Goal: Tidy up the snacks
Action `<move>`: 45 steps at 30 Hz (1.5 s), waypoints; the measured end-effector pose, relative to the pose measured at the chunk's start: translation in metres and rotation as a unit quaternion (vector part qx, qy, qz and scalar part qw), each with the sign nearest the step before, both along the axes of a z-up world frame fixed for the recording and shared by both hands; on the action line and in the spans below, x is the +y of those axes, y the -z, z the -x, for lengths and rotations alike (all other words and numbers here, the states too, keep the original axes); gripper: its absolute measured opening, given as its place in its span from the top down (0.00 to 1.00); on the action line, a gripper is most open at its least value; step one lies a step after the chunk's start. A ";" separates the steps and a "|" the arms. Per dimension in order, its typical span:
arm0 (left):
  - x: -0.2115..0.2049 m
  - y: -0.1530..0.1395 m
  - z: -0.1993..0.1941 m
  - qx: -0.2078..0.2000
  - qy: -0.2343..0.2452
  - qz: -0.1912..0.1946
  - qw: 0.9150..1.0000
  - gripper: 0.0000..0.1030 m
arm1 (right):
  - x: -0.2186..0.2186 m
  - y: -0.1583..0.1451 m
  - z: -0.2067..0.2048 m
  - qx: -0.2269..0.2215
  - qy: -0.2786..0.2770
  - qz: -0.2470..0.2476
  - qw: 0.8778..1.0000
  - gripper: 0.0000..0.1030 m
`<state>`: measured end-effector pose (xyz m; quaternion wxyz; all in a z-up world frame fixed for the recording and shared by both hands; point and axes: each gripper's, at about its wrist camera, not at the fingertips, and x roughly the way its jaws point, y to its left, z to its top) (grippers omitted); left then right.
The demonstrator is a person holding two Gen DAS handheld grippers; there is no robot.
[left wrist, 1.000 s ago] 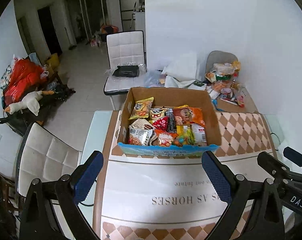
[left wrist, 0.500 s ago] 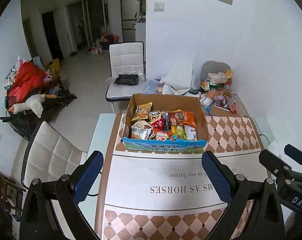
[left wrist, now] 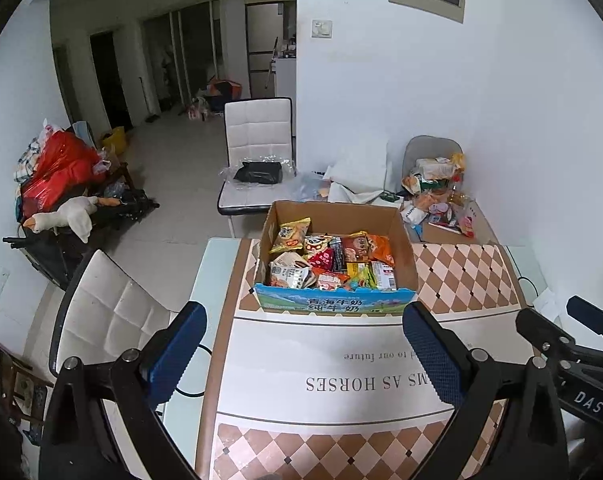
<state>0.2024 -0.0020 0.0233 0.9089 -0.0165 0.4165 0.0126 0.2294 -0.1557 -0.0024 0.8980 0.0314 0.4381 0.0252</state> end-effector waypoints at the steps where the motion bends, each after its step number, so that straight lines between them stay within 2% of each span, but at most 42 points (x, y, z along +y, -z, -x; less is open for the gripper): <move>1: -0.001 0.002 -0.002 0.003 0.003 0.002 1.000 0.02 | 0.000 0.001 -0.002 0.000 0.000 -0.003 1.000 0.05; 10: 0.002 0.017 -0.023 0.001 -0.005 -0.006 1.000 0.00 | 0.005 0.008 -0.025 -0.018 0.013 0.012 1.000 0.05; 25: 0.006 0.032 -0.060 -0.004 -0.012 -0.035 0.999 0.00 | 0.014 0.024 -0.068 -0.022 0.022 0.020 0.999 0.04; 45: 0.008 0.032 -0.064 -0.003 -0.010 -0.034 0.999 0.00 | 0.022 0.025 -0.070 -0.021 0.025 0.021 0.999 0.04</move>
